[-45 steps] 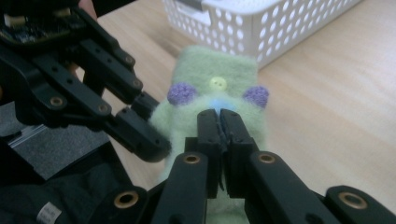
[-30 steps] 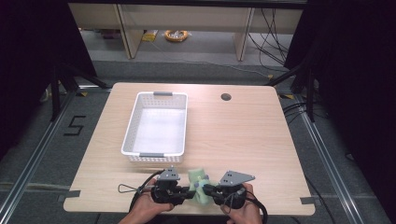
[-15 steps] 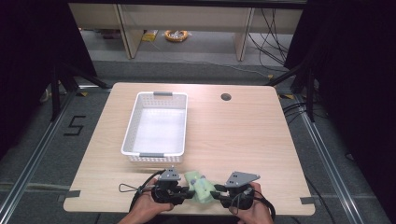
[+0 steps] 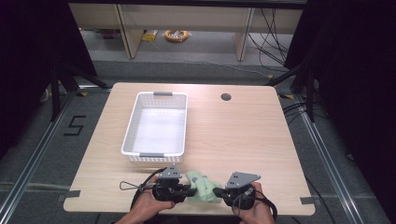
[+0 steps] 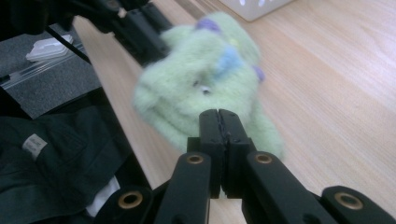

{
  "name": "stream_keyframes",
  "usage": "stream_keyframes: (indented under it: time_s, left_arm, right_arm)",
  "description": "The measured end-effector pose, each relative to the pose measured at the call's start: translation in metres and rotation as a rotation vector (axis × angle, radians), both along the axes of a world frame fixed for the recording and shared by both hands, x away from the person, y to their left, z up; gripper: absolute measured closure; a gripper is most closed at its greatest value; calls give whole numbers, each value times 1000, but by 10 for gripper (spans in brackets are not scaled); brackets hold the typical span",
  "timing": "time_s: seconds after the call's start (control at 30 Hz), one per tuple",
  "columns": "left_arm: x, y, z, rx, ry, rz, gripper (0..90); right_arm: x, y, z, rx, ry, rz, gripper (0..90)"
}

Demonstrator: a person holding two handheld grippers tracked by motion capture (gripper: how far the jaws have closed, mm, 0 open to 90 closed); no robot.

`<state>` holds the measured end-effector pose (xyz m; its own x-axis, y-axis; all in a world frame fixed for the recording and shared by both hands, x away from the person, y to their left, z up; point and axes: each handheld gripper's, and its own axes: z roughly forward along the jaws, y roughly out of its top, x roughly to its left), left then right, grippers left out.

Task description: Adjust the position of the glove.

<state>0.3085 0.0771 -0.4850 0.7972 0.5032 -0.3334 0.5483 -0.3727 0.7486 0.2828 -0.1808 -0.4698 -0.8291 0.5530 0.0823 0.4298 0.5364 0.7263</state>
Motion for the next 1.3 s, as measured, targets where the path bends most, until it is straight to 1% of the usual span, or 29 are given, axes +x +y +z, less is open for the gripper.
stream_keyframes:
  time_s: [0.03, 0.07, 0.1, 0.13, 0.17, 0.2, 0.23, 0.27, 0.33, 0.37, 0.4, 0.43, 0.47, 0.53, 0.6, 0.63, 0.67, 0.7, 0.77, 0.8, 0.9, 0.93, 1.0, 1.07, 1.13, 1.17, 1.23, 1.27, 1.3]
  left_arm:
    - [1, -1, 1, -8, -2, 2, 793]
    - [2, 0, 3, 3, -7, 5, 793]
    - [4, 0, 5, -3, -13, 5, 793]
    - [5, 0, 6, 3, -13, 7, 793]
    - [8, -1, 6, -3, -14, 5, 793]
    - [10, -1, 7, 3, -12, 12, 794]
    - [12, -2, 7, 0, -18, -7, 795]
    - [14, -3, 7, 2, -20, -5, 797]
    - [17, -5, 8, 0, -24, -9, 798]
    - [18, -6, 8, -2, -25, -14, 798]
    - [18, -8, 9, -6, -14, -3, 798]
    - [19, -8, 9, -1, -17, -12, 798]
    - [20, -9, 8, -2, -24, -19, 797]
    - [22, -8, 6, 13, -25, -19, 794]
    - [25, -6, -2, 40, -16, -11, 788]
    - [26, -5, -6, 58, -9, -2, 784]
    - [27, -5, -10, 61, 3, 10, 776]
    - [28, -3, -13, 71, 11, 11, 766]
    - [29, -1, -15, 81, 17, 18, 748]
    - [30, 0, -14, 80, 13, 17, 735]
    - [28, 1, -11, 82, -5, 31, 682]
    - [27, 2, -9, 87, -7, 40, 644]
    - [26, 6, -7, 89, -21, 42, 622]
    - [24, 12, -4, 70, -21, 73, 586]
    - [22, 18, -1, 69, -29, 81, 569]
    - [20, 21, 1, 51, -27, 87, 566]
    - [15, 25, 4, 39, -27, 82, 559]
    - [12, 26, 5, 24, -22, 83, 555]
    - [8, 27, 6, 23, -23, 74, 552]
  right_arm:
    - [-2, 1, 1, 4, -1, 1, 900]
    - [-4, 2, 2, 3, 8, 10, 900]
    - [-6, 3, 2, 13, 0, 13, 900]
    - [-10, 6, 2, 14, 12, 21, 900]
    - [-11, 7, 2, 17, 5, 36, 900]
    - [-14, 11, 2, 21, 1, 53, 900]
    - [-17, 14, 3, 20, 5, 53, 900]
    - [-18, 17, 5, 26, 3, 56, 900]
    - [-20, 22, 7, 15, 17, 73, 900]
    - [-20, 25, 7, 15, 9, 78, 900]
    - [-20, 26, 7, 17, 4, 89, 900]
    - [-19, 28, 7, 19, 10, 98, 900]
    - [-19, 29, 7, 20, 15, 89, 900]
    - [-17, 34, 4, 18, 21, 110, 900]
    - [-15, 37, 0, 13, 21, 111, 900]
    - [-13, 39, -2, 7, 30, 106, 900]
    - [-11, 41, -5, 9, 39, 96, 900]
    - [-8, 41, -8, 6, 37, 101, 900]
    - [-3, 41, -13, 23, 64, 100, 900]
    - [-3, 41, -14, 34, 87, 87, 900]
    - [1, 41, -18, 46, 94, 104, 871]
    - [0, 40, -17, 54, 97, 83, 841]
    - [0, 38, -14, 88, 106, 72, 809]
    - [2, 31, -8, 95, 80, 57, 779]
    - [6, 23, -2, 111, 60, 32, 756]
    - [7, 20, 0, 111, 62, 10, 749]
    - [14, 11, 4, 90, 29, -1, 726]
    - [16, 8, 6, 76, 28, -21, 719]
    - [19, 6, 6, 70, 19, -34, 710]
